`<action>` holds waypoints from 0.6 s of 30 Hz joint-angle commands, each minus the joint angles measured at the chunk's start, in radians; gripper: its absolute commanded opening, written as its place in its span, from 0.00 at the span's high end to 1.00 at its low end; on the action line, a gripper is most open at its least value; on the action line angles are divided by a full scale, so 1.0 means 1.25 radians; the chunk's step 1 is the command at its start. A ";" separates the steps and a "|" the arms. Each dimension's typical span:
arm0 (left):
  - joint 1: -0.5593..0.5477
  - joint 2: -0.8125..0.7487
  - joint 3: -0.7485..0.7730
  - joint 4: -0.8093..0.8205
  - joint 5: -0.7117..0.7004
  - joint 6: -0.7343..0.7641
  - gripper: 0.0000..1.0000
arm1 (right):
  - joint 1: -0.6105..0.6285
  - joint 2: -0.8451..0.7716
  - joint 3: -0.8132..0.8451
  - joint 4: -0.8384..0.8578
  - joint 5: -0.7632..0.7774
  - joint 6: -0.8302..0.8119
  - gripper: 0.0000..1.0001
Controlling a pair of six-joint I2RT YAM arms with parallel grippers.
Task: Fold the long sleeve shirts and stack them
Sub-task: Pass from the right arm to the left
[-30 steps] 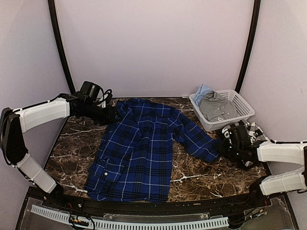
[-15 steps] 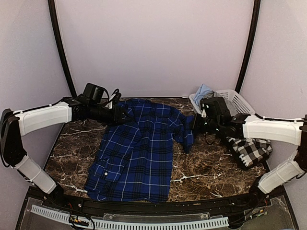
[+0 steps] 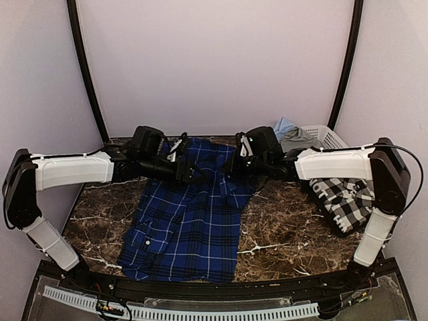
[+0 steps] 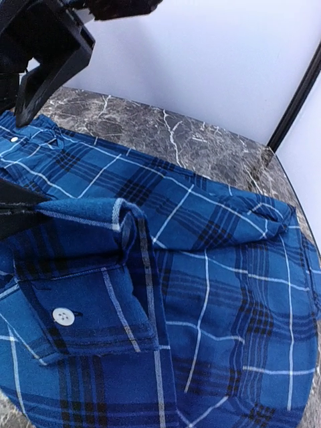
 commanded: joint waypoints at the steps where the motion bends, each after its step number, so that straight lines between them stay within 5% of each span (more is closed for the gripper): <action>1: -0.026 0.040 0.028 -0.001 -0.052 0.005 0.44 | 0.020 0.034 0.049 0.103 -0.099 0.048 1.00; 12: -0.051 0.100 0.057 -0.004 -0.129 -0.010 0.42 | 0.055 0.090 0.087 0.154 -0.153 0.091 1.00; 18: -0.050 0.113 0.075 -0.040 -0.223 -0.026 0.68 | 0.055 0.085 0.087 0.129 -0.129 0.073 1.00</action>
